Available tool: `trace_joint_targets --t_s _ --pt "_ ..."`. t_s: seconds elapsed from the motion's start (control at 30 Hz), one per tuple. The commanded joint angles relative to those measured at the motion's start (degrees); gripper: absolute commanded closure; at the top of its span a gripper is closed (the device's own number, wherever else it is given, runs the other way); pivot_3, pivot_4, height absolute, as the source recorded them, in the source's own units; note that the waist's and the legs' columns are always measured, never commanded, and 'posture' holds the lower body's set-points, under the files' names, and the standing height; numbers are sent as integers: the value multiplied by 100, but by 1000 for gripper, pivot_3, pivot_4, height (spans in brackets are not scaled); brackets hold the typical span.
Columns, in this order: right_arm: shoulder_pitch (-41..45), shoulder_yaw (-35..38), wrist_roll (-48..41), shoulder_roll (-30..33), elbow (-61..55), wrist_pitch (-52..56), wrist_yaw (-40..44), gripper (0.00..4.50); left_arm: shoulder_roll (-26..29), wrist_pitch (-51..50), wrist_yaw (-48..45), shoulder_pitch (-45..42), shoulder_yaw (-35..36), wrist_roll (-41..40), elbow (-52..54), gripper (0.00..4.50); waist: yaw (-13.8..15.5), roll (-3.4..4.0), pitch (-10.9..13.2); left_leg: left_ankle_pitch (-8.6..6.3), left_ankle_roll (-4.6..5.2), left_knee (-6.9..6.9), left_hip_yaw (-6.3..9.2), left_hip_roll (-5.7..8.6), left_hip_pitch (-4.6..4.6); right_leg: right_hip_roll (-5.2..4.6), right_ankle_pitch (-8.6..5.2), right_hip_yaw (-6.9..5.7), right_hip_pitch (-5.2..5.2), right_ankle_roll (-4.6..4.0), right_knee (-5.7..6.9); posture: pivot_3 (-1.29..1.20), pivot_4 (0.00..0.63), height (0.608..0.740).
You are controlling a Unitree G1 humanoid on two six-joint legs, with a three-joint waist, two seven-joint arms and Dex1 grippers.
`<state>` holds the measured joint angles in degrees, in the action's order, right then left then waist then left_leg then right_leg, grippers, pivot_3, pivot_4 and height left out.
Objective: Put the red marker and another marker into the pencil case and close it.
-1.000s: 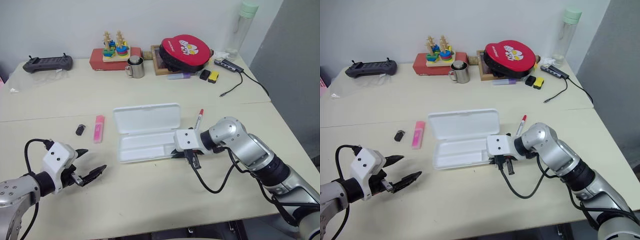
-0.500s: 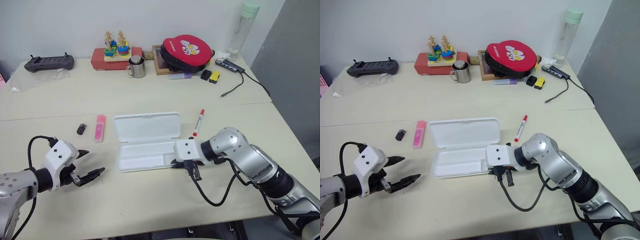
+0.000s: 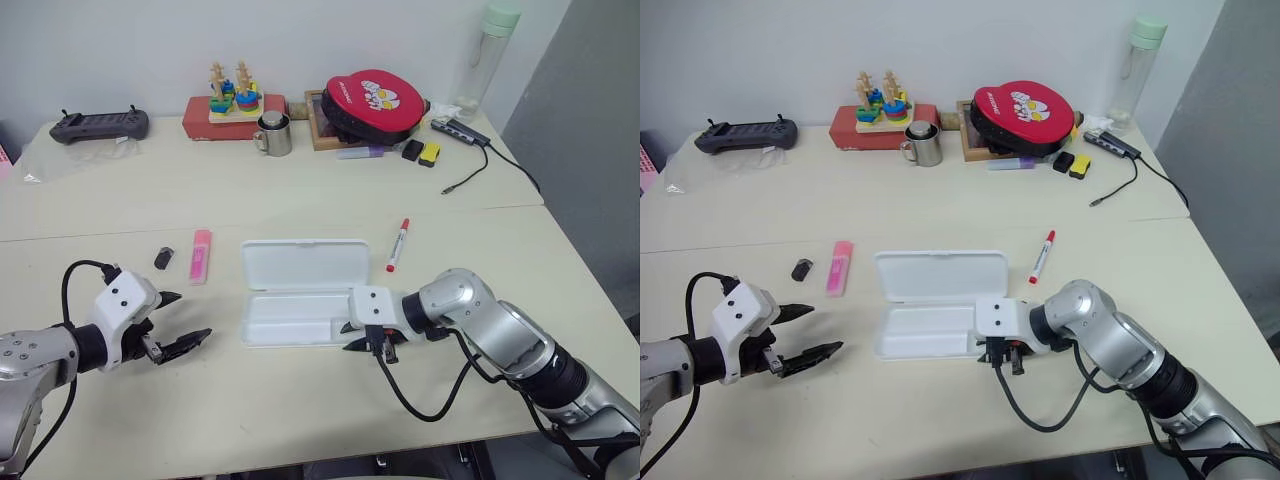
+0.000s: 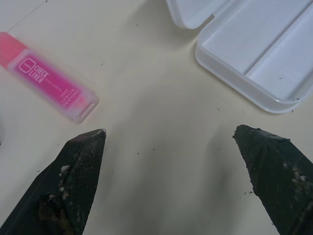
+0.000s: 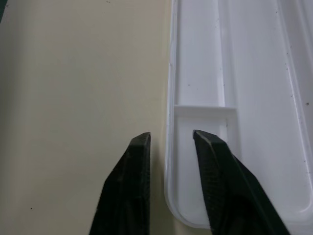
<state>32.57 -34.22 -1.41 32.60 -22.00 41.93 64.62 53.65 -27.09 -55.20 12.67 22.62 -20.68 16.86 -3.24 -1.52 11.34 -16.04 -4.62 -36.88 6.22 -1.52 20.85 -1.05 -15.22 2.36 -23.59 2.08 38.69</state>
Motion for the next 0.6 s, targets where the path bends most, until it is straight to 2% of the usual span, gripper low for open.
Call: trace_joint_targets --t_s 0.03,0.07,0.3,0.6 --pt "101 49 -96 28 -138 -5 7 2038 57 87 -11 -54 8 52 3 0 0 0 0 0 0 0 0 0 0 0 -1 0 0 1 0 0 150 740" --pt "113 49 -103 32 -136 -7 12 1890 50 90 -13 -62 6 57 -2 0 -1 0 0 0 0 0 0 0 0 0 -1 0 0 1 1 0 150 740" --pt "624 571 -576 260 -39 118 337 55 -44 52 -29 -131 -73 -26 57 0 -1 0 0 0 0 -4 0 0 -1 0 0 0 1 1 3 0 150 740" --pt "664 1117 -1158 990 -104 276 766 55 128 -388 -374 -43 342 -568 523 0 2 -1 1 0 0 1 0 0 5 -1 2 -1 -1 -4 -3 0 150 740"
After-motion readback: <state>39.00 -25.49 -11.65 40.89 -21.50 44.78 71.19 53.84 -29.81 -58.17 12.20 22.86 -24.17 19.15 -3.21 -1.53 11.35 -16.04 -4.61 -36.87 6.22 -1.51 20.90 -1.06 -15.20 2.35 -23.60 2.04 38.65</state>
